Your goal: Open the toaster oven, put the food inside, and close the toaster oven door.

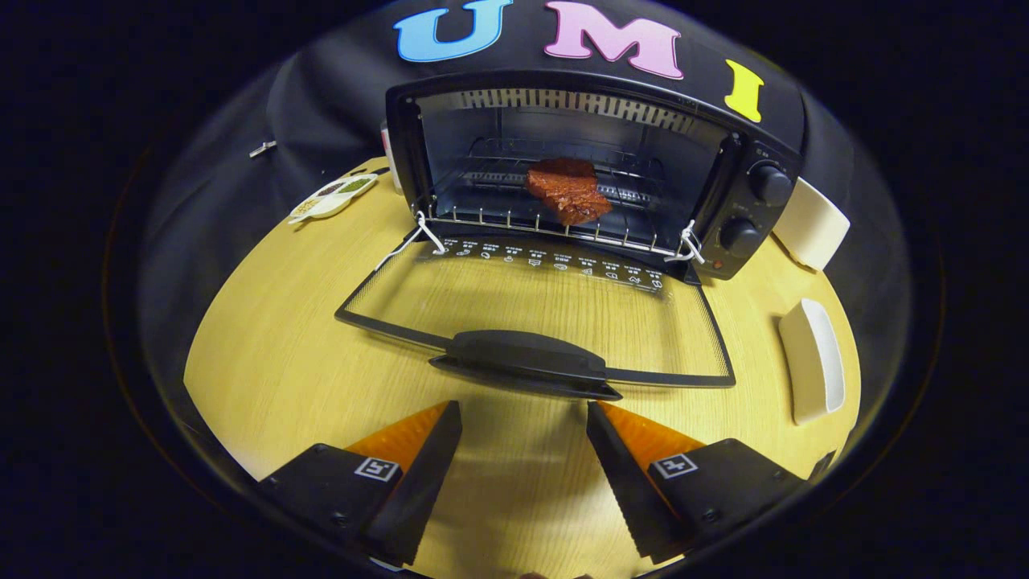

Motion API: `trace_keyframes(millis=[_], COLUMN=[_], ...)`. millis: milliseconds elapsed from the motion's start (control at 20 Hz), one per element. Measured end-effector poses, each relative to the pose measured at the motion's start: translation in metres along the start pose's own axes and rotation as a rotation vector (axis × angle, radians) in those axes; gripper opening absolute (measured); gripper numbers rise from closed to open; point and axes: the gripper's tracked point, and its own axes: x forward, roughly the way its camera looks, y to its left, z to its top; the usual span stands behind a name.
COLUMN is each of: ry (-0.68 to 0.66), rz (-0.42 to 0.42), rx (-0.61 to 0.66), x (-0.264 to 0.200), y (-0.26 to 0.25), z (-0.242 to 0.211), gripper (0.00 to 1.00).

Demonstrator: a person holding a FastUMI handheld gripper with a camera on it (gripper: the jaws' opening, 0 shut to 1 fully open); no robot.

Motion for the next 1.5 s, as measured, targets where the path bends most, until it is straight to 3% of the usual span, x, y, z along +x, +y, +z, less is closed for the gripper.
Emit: trace_keyframes(millis=[450, 900, 1200, 1500], ry=[-0.16, -0.409, -0.564, -0.773], rz=[0.006, -0.038, -0.042, -0.086], rx=[-0.067, -0.063, 0.003, 0.055], x=[-0.05, -0.063, -0.121, -0.224], y=[-0.001, -0.028, -0.056, -0.094], z=[0.045, 0.193, 0.249, 0.276], gripper=[0.98, 0.99, 0.98, 0.98])
